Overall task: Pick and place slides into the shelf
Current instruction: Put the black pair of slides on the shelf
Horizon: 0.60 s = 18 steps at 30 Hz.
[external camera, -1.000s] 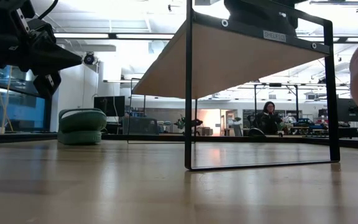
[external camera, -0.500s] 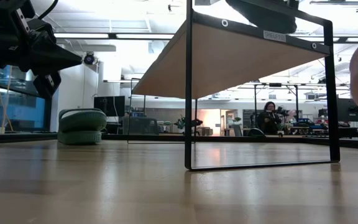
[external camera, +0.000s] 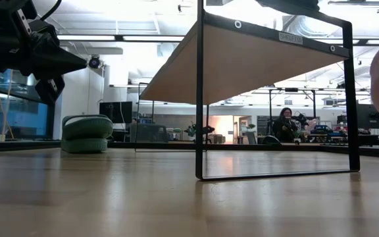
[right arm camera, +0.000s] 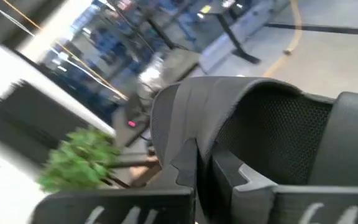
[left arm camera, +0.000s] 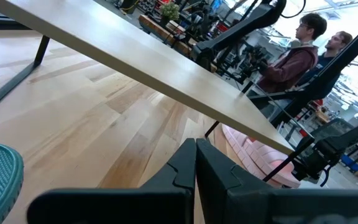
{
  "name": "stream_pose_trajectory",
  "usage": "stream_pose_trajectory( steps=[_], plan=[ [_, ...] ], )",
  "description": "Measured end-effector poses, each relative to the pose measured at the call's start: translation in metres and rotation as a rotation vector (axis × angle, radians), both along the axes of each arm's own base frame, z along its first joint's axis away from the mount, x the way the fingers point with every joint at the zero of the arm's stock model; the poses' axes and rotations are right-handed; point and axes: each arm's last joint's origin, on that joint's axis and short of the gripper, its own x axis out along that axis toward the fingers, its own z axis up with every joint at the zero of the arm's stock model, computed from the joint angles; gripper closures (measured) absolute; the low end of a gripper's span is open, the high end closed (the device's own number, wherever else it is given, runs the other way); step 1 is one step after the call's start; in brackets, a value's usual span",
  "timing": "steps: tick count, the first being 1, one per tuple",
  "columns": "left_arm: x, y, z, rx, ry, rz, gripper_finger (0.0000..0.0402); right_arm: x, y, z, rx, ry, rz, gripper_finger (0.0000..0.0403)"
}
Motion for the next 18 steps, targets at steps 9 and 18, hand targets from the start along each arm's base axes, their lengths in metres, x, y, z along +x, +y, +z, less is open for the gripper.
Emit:
stream_pose_trajectory(
  steps=[9,18],
  plan=[
    [0.0,0.0,0.0,0.0,0.0,0.0,0.0401,0.004,-0.007,0.003,-0.007,0.04,0.0,0.0403],
    [0.0,0.0,0.0,0.0,0.0,0.0,0.0401,0.017,-0.014,-0.021,0.181,0.089,0.007,0.0403]
  ],
)
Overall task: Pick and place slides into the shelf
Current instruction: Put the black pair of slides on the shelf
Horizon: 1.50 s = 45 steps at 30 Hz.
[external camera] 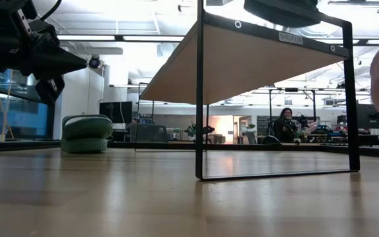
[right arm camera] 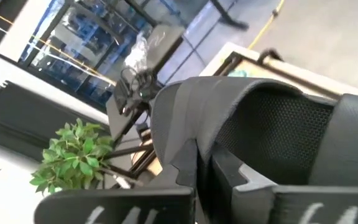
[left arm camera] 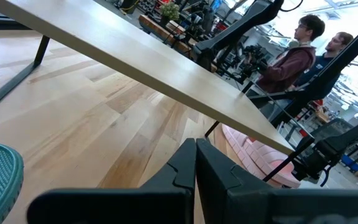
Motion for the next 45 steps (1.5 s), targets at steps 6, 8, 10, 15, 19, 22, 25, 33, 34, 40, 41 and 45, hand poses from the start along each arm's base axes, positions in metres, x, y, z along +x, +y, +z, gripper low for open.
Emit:
stream_pose_trajectory(
  steps=[6,8,10,15,19,22,25,33,34,40,41,45],
  plan=[
    [0.0,0.0,0.0,0.0,0.0,0.0,0.0401,0.014,0.006,-0.008,0.08,0.043,0.002,0.0403],
    [0.0,0.0,0.0,0.0,0.0,0.0,0.0401,0.018,0.009,-0.008,0.095,0.049,0.0,0.0403],
    [0.0,0.0,0.0,0.0,0.0,0.0,0.0401,0.022,0.011,-0.008,0.103,0.052,-0.004,0.0403],
    [0.0,0.0,0.0,0.001,0.0,0.0,0.0401,0.036,0.015,-0.009,0.125,0.062,0.005,0.0403],
    [0.0,0.0,0.0,0.001,0.0,0.0,0.0401,0.055,0.017,-0.013,0.145,0.081,0.06,0.0403],
    [0.0,0.0,0.0,0.001,0.0,0.0,0.0401,0.073,0.017,-0.021,0.163,0.122,0.102,0.0403],
    [0.0,0.0,0.0,0.0,0.0,-0.015,0.0401,0.092,0.019,-0.027,0.154,0.144,0.13,0.0403],
    [0.0,-0.001,0.0,-0.004,0.0,-0.045,0.0401,0.13,0.03,-0.039,0.169,0.17,0.192,0.0403],
    [0.0,-0.001,0.0,-0.002,0.001,-0.045,0.0401,0.133,0.031,-0.04,0.171,0.174,0.199,0.0403],
    [0.0,-0.001,0.0,0.011,0.003,-0.047,0.0401,0.153,0.04,-0.044,0.185,0.158,0.217,0.0403],
    [0.0,-0.001,0.0,0.011,0.003,-0.047,0.0401,0.157,0.041,-0.044,0.188,0.146,0.222,0.0403],
    [0.0,-0.002,0.0,0.011,0.004,-0.058,0.0401,0.168,0.046,-0.047,0.198,0.141,0.222,0.0403]
  ],
)
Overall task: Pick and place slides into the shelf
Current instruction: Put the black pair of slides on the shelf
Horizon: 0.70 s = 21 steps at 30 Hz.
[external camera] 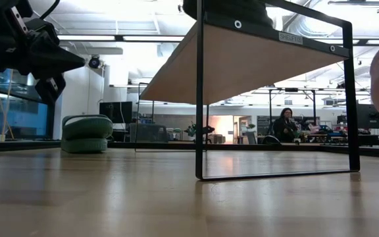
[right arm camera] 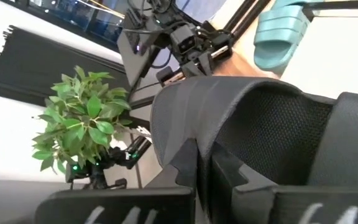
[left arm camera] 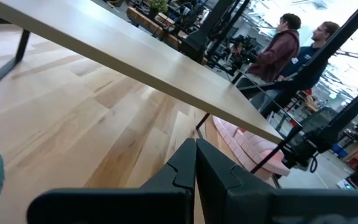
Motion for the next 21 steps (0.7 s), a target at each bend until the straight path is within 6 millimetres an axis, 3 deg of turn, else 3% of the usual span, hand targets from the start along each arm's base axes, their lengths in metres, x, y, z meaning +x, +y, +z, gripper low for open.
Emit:
stream_pose_trajectory(
  steps=[21],
  plan=[
    [0.0,-0.002,-0.002,0.021,0.02,-0.058,0.0401,0.041,0.021,-0.022,0.007,0.054,-0.032,0.0403]
  ],
)
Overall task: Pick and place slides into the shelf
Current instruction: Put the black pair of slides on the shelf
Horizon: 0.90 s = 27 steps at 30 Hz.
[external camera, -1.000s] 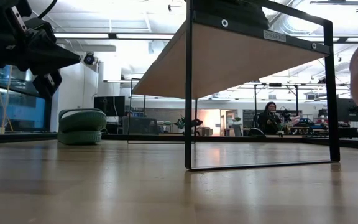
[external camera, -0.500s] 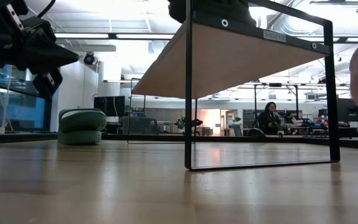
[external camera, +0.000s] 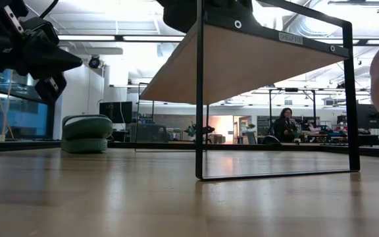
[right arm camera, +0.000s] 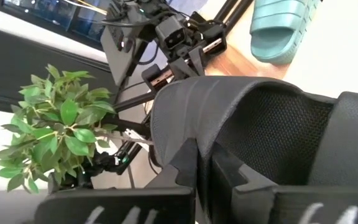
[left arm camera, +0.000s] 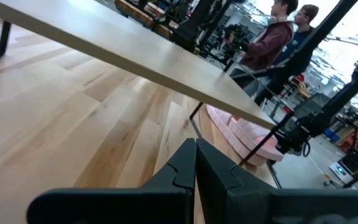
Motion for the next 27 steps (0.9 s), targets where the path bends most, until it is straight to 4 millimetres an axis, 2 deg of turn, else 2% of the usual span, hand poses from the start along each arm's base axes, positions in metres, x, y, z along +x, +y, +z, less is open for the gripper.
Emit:
stream_pose_trajectory(
  steps=[6,16,27],
  plan=[
    [0.0,-0.001,-0.001,0.003,0.01,-0.037,0.0401,0.003,-0.002,-0.002,-0.013,0.002,-0.019,0.0403],
    [0.0,-0.001,-0.001,0.003,0.011,-0.038,0.0401,-0.005,-0.031,-0.006,-0.036,0.033,-0.069,0.0403],
    [0.0,-0.001,-0.001,0.004,0.011,-0.038,0.0401,-0.011,-0.04,-0.014,-0.049,0.093,-0.05,0.0403]
  ],
)
